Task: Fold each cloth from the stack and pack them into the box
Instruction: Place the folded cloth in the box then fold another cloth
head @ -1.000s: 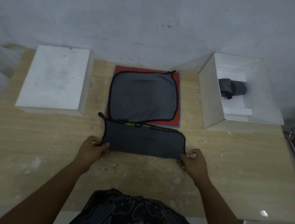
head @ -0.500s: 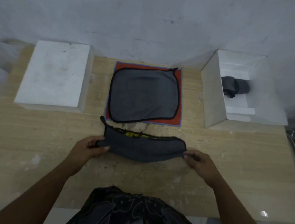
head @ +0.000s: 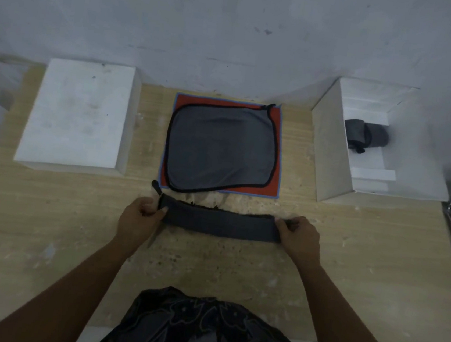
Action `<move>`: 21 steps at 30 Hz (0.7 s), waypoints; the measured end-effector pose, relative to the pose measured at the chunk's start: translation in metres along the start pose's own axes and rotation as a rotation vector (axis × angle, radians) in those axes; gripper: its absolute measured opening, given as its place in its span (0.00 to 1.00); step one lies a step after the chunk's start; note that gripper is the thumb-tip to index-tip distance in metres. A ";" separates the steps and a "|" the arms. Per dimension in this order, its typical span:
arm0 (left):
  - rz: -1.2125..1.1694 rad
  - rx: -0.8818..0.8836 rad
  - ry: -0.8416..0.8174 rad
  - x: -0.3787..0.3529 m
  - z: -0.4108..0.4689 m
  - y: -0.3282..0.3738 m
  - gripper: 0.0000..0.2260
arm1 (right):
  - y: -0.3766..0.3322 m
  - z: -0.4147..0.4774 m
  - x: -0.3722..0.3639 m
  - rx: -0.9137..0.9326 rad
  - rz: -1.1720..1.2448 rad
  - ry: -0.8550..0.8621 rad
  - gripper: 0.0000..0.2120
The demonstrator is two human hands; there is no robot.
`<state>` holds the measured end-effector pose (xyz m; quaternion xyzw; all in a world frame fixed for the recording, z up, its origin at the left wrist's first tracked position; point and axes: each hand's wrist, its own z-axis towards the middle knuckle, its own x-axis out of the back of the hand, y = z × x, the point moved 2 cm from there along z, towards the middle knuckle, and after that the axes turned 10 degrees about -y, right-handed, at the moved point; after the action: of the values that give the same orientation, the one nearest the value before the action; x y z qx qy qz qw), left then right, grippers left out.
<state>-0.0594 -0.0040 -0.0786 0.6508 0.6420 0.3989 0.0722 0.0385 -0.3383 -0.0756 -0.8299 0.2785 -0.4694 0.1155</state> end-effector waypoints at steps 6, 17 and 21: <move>-0.040 0.023 -0.028 -0.012 -0.006 0.013 0.12 | -0.005 -0.007 -0.014 -0.202 0.251 -0.086 0.30; -0.421 0.120 -0.256 -0.008 0.002 0.004 0.13 | 0.010 0.000 -0.002 -0.185 0.575 -0.269 0.07; -0.437 0.101 -0.254 -0.006 0.002 -0.008 0.05 | 0.017 0.007 -0.002 -0.179 0.358 -0.196 0.07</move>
<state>-0.0631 -0.0072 -0.0875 0.5444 0.7722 0.2562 0.2041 0.0378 -0.3514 -0.0880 -0.8159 0.4492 -0.3320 0.1494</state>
